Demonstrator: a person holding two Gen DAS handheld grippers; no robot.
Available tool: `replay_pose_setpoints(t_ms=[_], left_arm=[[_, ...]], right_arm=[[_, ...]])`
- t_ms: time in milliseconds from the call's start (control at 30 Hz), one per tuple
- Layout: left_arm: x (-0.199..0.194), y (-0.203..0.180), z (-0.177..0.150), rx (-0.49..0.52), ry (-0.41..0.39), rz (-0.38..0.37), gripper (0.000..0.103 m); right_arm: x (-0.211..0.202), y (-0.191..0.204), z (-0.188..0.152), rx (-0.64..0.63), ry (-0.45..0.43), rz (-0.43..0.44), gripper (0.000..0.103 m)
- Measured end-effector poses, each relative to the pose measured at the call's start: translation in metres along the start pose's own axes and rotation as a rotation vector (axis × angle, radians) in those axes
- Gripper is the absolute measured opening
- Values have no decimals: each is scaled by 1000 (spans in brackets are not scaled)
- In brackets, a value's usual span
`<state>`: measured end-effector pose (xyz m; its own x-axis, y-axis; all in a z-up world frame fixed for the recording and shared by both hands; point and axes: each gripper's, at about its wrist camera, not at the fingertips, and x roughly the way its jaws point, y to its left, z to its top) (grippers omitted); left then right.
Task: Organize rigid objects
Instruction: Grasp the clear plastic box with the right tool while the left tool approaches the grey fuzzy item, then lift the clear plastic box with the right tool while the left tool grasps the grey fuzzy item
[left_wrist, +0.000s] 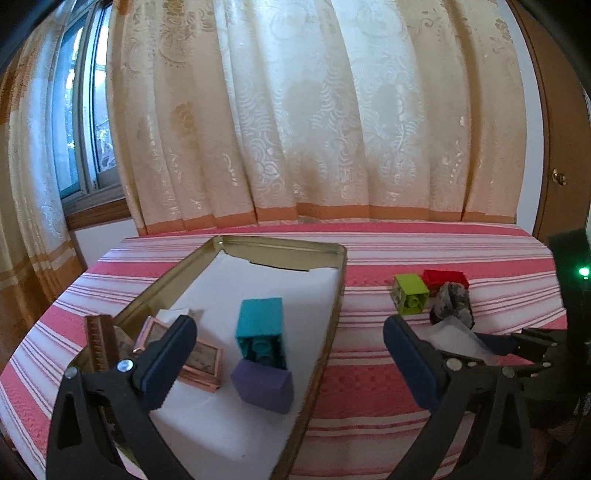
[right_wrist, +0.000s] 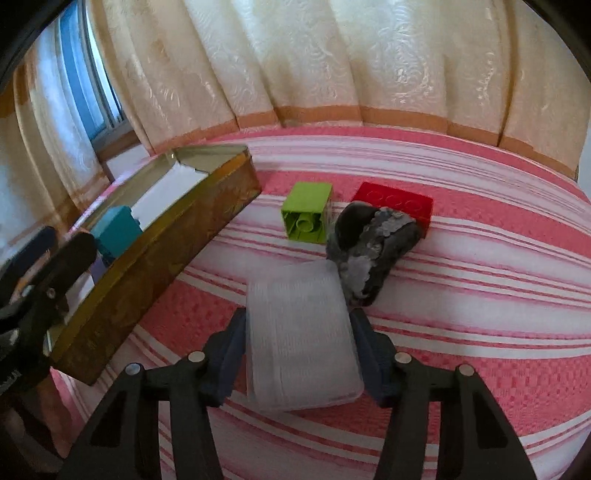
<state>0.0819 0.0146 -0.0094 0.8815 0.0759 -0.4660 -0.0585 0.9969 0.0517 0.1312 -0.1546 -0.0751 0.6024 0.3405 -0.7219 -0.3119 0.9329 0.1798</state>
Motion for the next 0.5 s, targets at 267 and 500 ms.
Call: replay_pose_setpoints(t_ms=[267, 500], left_arm=[[16, -38, 18, 26, 43, -67, 103], [40, -87, 21, 62, 129, -139, 103]], right_arm=[[-45, -20, -13, 29, -161, -62, 54], [-67, -60, -19, 84, -219, -168, 54]])
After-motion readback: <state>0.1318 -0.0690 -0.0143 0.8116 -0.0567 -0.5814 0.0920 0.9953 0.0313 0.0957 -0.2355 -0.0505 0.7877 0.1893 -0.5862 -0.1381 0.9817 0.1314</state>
